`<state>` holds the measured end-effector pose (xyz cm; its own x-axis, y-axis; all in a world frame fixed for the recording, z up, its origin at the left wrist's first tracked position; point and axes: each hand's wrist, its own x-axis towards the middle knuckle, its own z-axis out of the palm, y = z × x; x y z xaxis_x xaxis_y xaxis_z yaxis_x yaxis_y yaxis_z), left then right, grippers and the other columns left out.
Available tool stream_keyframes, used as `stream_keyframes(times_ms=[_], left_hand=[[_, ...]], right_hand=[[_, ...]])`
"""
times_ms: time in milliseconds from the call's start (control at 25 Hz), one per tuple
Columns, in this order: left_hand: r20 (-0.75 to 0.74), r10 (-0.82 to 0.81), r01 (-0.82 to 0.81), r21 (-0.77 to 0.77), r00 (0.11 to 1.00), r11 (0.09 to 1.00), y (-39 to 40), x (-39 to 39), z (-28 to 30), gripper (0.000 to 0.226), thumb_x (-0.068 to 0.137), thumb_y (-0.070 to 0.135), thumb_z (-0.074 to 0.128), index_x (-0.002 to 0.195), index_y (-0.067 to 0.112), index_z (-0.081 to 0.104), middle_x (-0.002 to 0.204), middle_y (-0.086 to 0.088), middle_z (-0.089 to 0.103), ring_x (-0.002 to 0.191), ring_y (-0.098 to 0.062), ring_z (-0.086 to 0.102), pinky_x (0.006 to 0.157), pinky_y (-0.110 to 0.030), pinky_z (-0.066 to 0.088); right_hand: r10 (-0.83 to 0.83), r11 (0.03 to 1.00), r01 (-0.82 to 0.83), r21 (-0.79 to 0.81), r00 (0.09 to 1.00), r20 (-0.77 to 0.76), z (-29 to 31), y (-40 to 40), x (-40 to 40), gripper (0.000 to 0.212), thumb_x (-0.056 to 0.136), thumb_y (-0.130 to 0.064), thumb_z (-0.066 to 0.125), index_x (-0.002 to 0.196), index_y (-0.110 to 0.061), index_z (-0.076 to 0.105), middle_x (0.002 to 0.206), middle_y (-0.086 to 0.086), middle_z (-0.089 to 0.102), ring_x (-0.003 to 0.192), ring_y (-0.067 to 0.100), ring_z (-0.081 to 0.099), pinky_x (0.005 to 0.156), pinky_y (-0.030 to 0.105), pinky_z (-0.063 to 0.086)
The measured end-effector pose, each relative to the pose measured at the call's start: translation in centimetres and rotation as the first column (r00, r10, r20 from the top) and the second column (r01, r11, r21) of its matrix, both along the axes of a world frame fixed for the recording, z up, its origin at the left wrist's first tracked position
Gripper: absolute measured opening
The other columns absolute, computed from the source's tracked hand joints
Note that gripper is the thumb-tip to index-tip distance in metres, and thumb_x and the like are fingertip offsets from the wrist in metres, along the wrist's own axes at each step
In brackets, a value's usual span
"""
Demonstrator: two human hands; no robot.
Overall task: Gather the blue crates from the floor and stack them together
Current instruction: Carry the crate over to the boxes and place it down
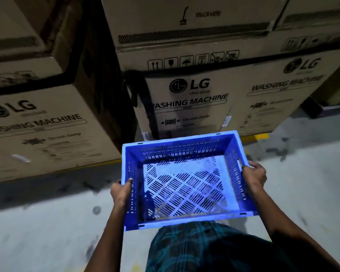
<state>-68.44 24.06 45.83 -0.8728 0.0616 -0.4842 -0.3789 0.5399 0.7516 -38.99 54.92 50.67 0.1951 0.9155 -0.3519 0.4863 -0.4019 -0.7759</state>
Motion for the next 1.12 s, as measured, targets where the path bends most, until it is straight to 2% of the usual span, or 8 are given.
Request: stream_keyframes(times_ms=[240,440,560,720,800,960,1040,1120], left_hand=[[0.047,-0.014,0.017,-0.064,0.999,0.998,5.0,-2.3,-2.3,0.031,0.083,0.024,0.075,0.097,-0.003,0.073,0.091,-0.023,0.074,0.088,-0.035,0.073,0.08,-0.044,0.057],[0.089,-0.032,0.038,-0.069,0.996,0.997,8.0,-3.5,-3.7,0.03,0.085,0.02,0.074,0.096,-0.008,0.071,0.084,-0.02,0.072,0.071,-0.028,0.067,0.065,-0.036,0.05],[0.13,-0.074,0.085,-0.082,0.989,0.993,8.9,-4.5,-4.9,0.029,0.086,0.018,0.074,0.097,-0.008,0.071,0.077,-0.014,0.067,0.065,-0.02,0.059,0.064,-0.032,0.047],[0.183,-0.076,0.091,-0.079,0.98,0.993,9.2,-6.2,-6.3,0.036,0.076,0.027,0.079,0.099,0.0,0.073,0.085,-0.016,0.074,0.076,-0.028,0.072,0.077,-0.051,0.061],[0.184,-0.063,0.082,-0.099,0.981,0.992,9.7,-6.6,-6.5,0.033,0.076,0.027,0.079,0.096,0.001,0.073,0.086,-0.016,0.075,0.078,-0.029,0.072,0.078,-0.053,0.06],[0.167,-0.115,0.131,-0.087,0.979,0.988,9.9,-6.3,-6.4,0.025,0.081,0.024,0.076,0.095,0.004,0.072,0.081,-0.013,0.071,0.073,-0.026,0.067,0.07,-0.042,0.059],[0.164,-0.166,0.18,-0.076,0.972,0.981,9.2,-5.9,-6.6,0.025,0.081,0.024,0.075,0.084,0.0,0.068,0.07,-0.014,0.064,0.063,-0.024,0.058,0.061,-0.034,0.048],[0.181,-0.175,0.187,-0.051,0.968,0.981,8.4,-5.4,-7.0,0.03,0.072,0.029,0.073,0.07,0.001,0.061,0.062,-0.016,0.058,0.053,-0.022,0.05,0.055,-0.031,0.041]], right_hand=[[0.097,0.994,-0.097,-0.049,0.995,0.011,-2.5,5.1,-1.3,0.034,0.083,-0.02,0.067,0.116,-0.015,0.065,0.104,0.015,0.071,0.084,0.027,0.062,0.077,0.027,0.044],[0.185,0.975,-0.181,-0.13,0.983,0.013,-4.7,9.1,-2.4,0.04,0.079,-0.024,0.072,0.117,-0.015,0.064,0.101,0.012,0.07,0.093,0.028,0.066,0.082,0.027,0.046],[0.201,0.955,-0.202,-0.216,0.979,-0.03,-6.6,11.1,-3.6,0.039,0.07,-0.025,0.072,0.108,-0.015,0.065,0.086,0.007,0.071,0.073,0.026,0.067,0.073,0.032,0.054],[0.203,0.933,-0.221,-0.283,0.975,-0.093,-8.4,12.2,-4.9,0.003,0.073,-0.014,0.065,0.075,-0.013,0.063,0.071,0.012,0.063,0.056,0.025,0.053,0.059,0.035,0.047],[0.179,0.932,-0.198,-0.304,0.98,-0.09,-9.0,12.9,-5.5,0.007,0.072,-0.011,0.065,0.065,-0.012,0.06,0.068,0.013,0.059,0.052,0.023,0.048,0.057,0.034,0.044],[0.242,0.909,-0.244,-0.337,0.969,-0.048,-12.4,14.5,-4.6,0.019,0.058,-0.021,0.06,0.073,-0.012,0.066,0.069,0.011,0.065,0.06,0.028,0.059,0.064,0.049,0.056],[0.29,0.896,-0.279,-0.345,0.957,-0.02,-13.0,14.6,-4.2,0.029,0.058,-0.021,0.056,0.082,-0.009,0.067,0.073,0.013,0.064,0.058,0.028,0.058,0.057,0.042,0.052],[0.346,0.883,-0.317,-0.347,0.938,0.022,-9.8,13.1,-4.9,0.031,0.061,-0.019,0.056,0.091,-0.013,0.062,0.077,0.014,0.063,0.062,0.029,0.058,0.056,0.034,0.048]])
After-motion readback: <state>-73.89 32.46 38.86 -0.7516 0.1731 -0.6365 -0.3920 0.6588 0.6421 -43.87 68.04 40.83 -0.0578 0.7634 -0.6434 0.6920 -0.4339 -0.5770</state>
